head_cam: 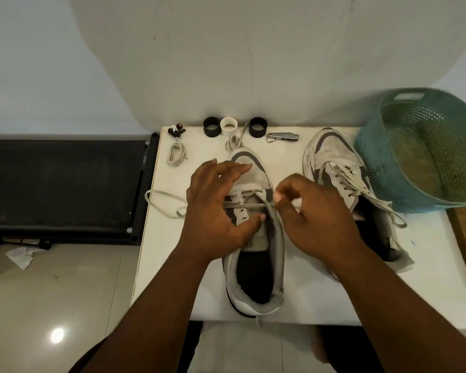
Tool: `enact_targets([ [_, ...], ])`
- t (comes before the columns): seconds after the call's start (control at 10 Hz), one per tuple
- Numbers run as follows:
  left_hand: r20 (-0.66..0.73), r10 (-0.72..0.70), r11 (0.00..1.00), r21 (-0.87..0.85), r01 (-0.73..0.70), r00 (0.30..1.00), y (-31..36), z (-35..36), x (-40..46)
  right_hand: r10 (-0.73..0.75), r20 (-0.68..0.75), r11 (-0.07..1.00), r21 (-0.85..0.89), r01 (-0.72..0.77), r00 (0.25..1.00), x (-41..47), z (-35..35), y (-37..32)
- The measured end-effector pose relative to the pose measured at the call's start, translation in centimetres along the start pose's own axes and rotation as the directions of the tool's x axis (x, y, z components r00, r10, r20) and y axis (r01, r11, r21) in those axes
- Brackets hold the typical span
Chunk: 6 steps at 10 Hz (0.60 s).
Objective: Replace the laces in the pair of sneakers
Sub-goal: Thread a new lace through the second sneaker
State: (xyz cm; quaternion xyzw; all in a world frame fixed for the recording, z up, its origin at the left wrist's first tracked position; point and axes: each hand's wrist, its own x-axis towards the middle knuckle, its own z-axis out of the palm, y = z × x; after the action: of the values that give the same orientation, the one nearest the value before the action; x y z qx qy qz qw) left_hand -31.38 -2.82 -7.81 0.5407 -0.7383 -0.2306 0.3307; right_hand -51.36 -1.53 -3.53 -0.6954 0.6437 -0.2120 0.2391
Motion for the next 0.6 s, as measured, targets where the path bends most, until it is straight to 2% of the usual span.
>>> enact_targets([
  [0.1,-0.003,-0.03,0.999,-0.021,0.03,1.0,-0.1,0.1,-0.2,0.085,0.232,0.996,-0.039,-0.078,0.969,0.0,-0.3,0.1],
  [0.2,-0.01,-0.037,0.997,-0.062,0.036,0.999,-0.2,0.0,-0.2,0.1,0.104,0.751,0.644,-0.144,0.99,0.4,-1.1,-0.4],
  [0.3,-0.014,-0.039,0.996,-0.081,0.037,0.999,-0.3,-0.1,-0.3,0.145,0.126,-0.047,0.992,-0.12,0.981,0.5,-1.9,-1.2],
  [0.4,-0.006,-0.048,0.996,-0.075,0.048,0.999,-0.3,-0.2,-0.3,0.247,0.235,0.121,0.955,-0.271,0.94,0.5,-2.2,-1.4],
  [0.5,0.0,-0.061,0.995,-0.074,0.061,0.998,-0.2,-0.2,-0.2,0.181,0.139,0.981,0.042,-0.189,0.974,0.3,-1.8,-0.7],
  [0.6,-0.012,-0.063,0.994,-0.091,0.061,0.998,-0.1,-0.2,-0.3,0.105,0.345,0.993,0.007,-0.114,0.933,0.0,-1.7,-0.6],
])
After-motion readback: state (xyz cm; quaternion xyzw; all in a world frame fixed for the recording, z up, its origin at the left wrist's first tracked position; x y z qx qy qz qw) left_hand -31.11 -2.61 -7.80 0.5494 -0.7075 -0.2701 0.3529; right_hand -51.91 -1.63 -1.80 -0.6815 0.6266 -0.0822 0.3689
